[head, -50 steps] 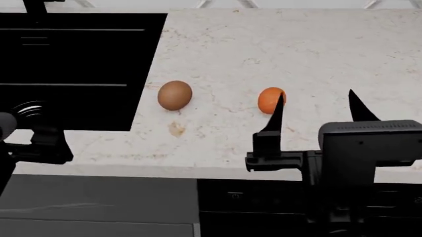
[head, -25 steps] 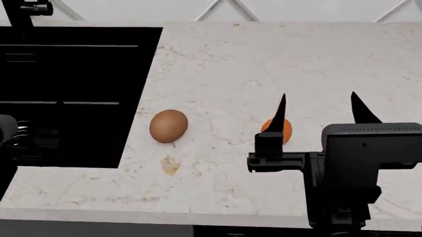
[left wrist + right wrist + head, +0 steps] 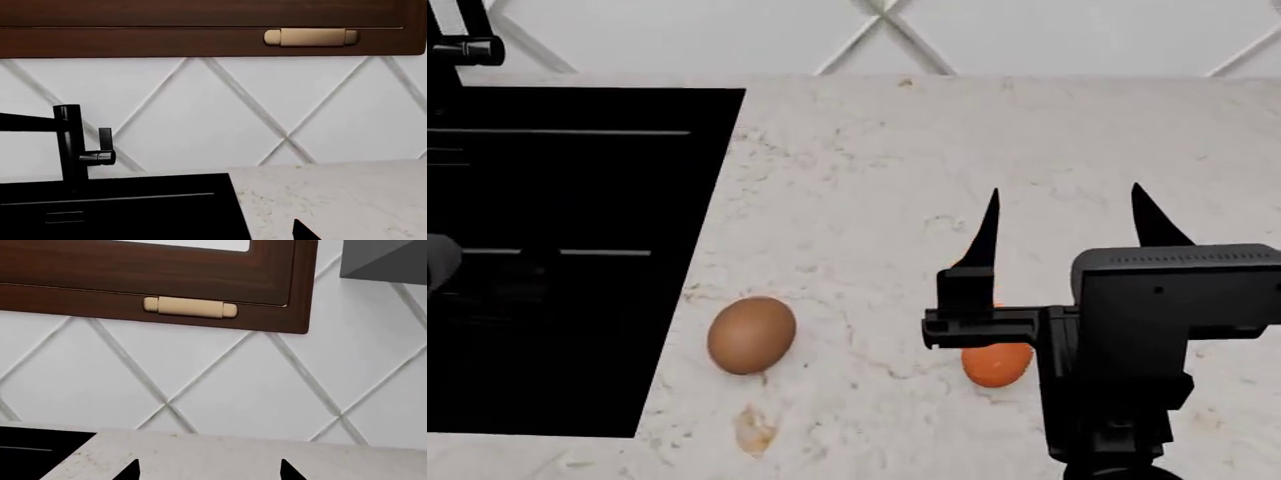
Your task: Place the eggs and milk next to the bowl.
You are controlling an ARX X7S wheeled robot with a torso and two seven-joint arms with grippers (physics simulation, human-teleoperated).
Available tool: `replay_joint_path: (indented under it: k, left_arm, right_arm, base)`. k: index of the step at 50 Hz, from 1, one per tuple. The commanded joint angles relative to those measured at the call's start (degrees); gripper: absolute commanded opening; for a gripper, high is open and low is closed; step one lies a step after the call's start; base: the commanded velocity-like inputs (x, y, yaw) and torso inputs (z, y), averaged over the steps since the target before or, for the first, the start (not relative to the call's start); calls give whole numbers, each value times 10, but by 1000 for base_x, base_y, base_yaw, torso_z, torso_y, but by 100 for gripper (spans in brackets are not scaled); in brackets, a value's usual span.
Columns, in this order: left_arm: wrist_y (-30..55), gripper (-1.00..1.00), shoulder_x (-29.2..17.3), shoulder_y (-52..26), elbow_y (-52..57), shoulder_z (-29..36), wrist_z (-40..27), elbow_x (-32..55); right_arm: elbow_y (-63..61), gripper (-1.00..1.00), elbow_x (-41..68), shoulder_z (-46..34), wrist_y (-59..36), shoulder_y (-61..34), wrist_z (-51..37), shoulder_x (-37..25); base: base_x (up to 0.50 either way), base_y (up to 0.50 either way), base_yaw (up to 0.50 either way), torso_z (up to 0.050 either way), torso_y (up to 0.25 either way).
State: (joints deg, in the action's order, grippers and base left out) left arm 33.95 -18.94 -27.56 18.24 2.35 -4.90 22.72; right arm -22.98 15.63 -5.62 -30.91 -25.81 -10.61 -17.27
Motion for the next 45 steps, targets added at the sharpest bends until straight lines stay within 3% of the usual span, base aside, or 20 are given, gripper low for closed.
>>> replay_joint_path:
  k: [1,10,22,37,45]
  left_arm:
    - [-3,100,9,-2,-9,-13,17,-1]
    - [0,100,5,2,-5,-12,16,2]
    - [46,100,-9,-3,-14,-21,34,40]
    - [174,100,-102,-12,42,20,117,109]
    - [230,100,-126,-19,79,28,126,141]
  right_arm:
    - [9,100,-8,15,7,1,12,8]
    - [7,100,-9,13,8,3,6,8]
    - [12,100,-5,10,3,0,5,6]
    - [13,100,-3,2,2,-2,4,5]
    - [14,100,-1,0,5,0,6,3]
  base:
    - [293,0,0,0,0]
    - [294,0,0,0,0]
    - [0,0,0,0,1]
    - [0,0,0,0,0]
    - [0,0,0,0,0]
